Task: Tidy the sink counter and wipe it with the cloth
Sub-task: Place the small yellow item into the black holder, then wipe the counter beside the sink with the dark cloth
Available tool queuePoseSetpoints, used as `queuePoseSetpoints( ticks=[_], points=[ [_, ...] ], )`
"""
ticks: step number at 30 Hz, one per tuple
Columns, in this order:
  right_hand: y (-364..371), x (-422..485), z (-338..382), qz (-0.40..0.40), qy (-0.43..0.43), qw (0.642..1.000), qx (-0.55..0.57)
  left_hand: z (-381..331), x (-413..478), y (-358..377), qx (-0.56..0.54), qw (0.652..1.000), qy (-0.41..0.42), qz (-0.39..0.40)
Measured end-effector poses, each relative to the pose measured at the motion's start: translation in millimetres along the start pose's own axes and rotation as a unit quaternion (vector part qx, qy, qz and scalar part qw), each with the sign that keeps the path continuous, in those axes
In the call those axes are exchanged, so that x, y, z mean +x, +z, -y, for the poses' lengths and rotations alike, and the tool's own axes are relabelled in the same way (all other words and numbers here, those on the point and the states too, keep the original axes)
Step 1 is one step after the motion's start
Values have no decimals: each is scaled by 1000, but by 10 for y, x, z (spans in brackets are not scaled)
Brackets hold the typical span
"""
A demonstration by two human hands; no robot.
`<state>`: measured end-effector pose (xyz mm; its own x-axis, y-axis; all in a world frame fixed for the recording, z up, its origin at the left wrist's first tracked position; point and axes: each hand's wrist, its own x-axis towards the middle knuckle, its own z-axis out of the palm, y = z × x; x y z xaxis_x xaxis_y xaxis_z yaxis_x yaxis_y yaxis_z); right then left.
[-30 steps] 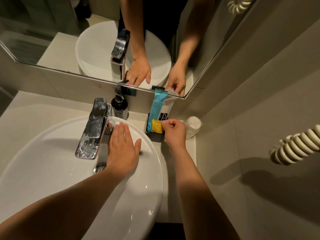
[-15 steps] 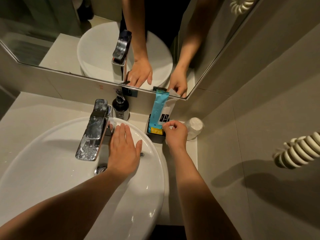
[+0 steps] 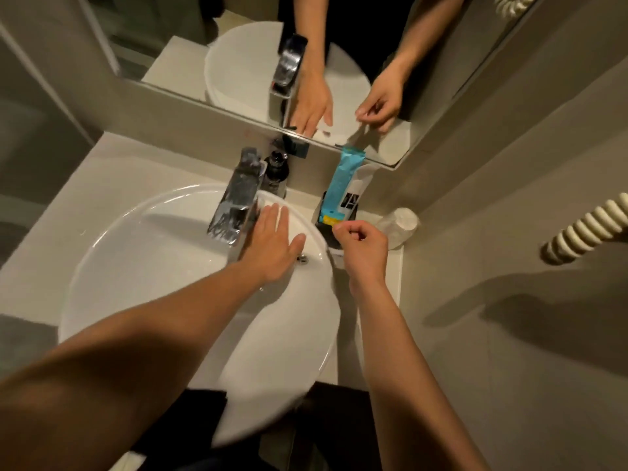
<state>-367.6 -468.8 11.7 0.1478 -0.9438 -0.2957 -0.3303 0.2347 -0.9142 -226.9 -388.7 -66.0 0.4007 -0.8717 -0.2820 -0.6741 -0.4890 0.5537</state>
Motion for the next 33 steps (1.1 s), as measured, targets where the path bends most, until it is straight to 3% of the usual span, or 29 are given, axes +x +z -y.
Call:
queuePoseSetpoints(
  ticks=[4,9,11,14,17,21,24,30,33],
  points=[
    [81,-423,-65,56,-7,998,-32,179,-466,-295,-67,997,42,-6],
    [261,-968,-367,183,19,978,-102,633,-1355,-642,3,996,72,-46],
    [366,-1183,-500,250,23,957,-144,892,-1691,-669,2,999,37,-27],
    [518,-1469,-687,332,25,918,-213,1253,-2076,-608,59,996,-48,56],
    [643,-1663,-856,393,25,863,-317,1398,-2332,-575,163,973,-82,142],
    [751,-1823,-1015,465,-8,772,-433,1359,-2460,-521,289,940,-85,160],
    [787,-1894,-1014,489,-13,736,-467,1288,-2405,-499,293,937,-96,165],
    [799,-1963,-902,487,11,717,-498,1266,-2362,-487,199,965,-92,145],
    [732,-1985,-871,461,11,769,-442,1294,-2451,-579,35,989,-106,102]
  ],
)
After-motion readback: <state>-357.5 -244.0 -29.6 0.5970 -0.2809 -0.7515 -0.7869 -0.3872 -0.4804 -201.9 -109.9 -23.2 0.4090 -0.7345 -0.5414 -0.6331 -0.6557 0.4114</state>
